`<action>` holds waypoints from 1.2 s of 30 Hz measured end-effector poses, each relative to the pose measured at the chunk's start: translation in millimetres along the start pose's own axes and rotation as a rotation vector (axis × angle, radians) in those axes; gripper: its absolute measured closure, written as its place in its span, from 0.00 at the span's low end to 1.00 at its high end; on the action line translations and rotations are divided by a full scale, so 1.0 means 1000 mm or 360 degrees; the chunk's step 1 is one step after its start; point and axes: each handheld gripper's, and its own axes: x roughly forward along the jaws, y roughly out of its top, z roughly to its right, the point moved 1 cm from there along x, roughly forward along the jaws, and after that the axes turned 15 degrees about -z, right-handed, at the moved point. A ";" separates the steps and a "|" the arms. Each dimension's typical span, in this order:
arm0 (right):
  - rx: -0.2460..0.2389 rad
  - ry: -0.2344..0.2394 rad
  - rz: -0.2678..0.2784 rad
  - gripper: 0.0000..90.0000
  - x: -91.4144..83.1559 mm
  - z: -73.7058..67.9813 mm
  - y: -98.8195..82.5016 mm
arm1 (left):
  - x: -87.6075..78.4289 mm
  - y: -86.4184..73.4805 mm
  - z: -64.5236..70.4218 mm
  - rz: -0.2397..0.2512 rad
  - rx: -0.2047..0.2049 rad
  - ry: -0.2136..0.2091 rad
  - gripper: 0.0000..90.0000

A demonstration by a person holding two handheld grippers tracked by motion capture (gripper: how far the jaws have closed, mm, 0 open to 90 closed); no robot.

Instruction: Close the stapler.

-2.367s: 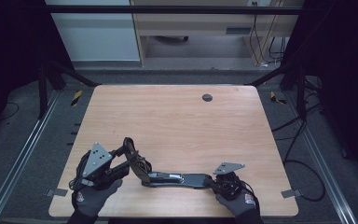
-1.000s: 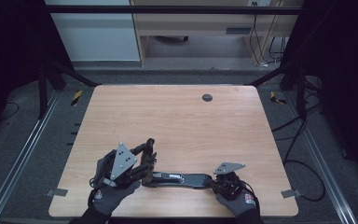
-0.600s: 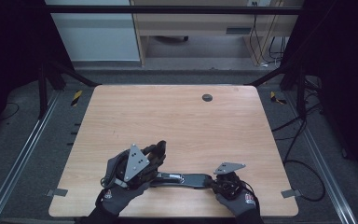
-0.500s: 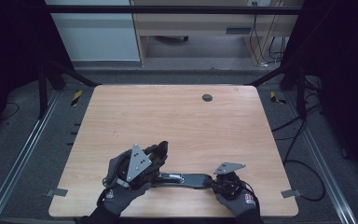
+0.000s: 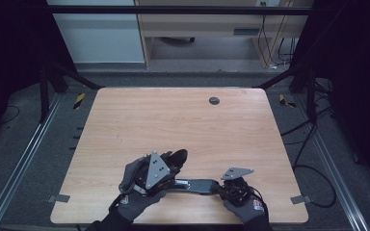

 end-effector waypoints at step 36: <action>-0.0012 0.0001 0.0007 1.00 0.000 0.000 0.000 | 0.034 0.007 0.029 -0.0108 0.0221 -0.0054 0.52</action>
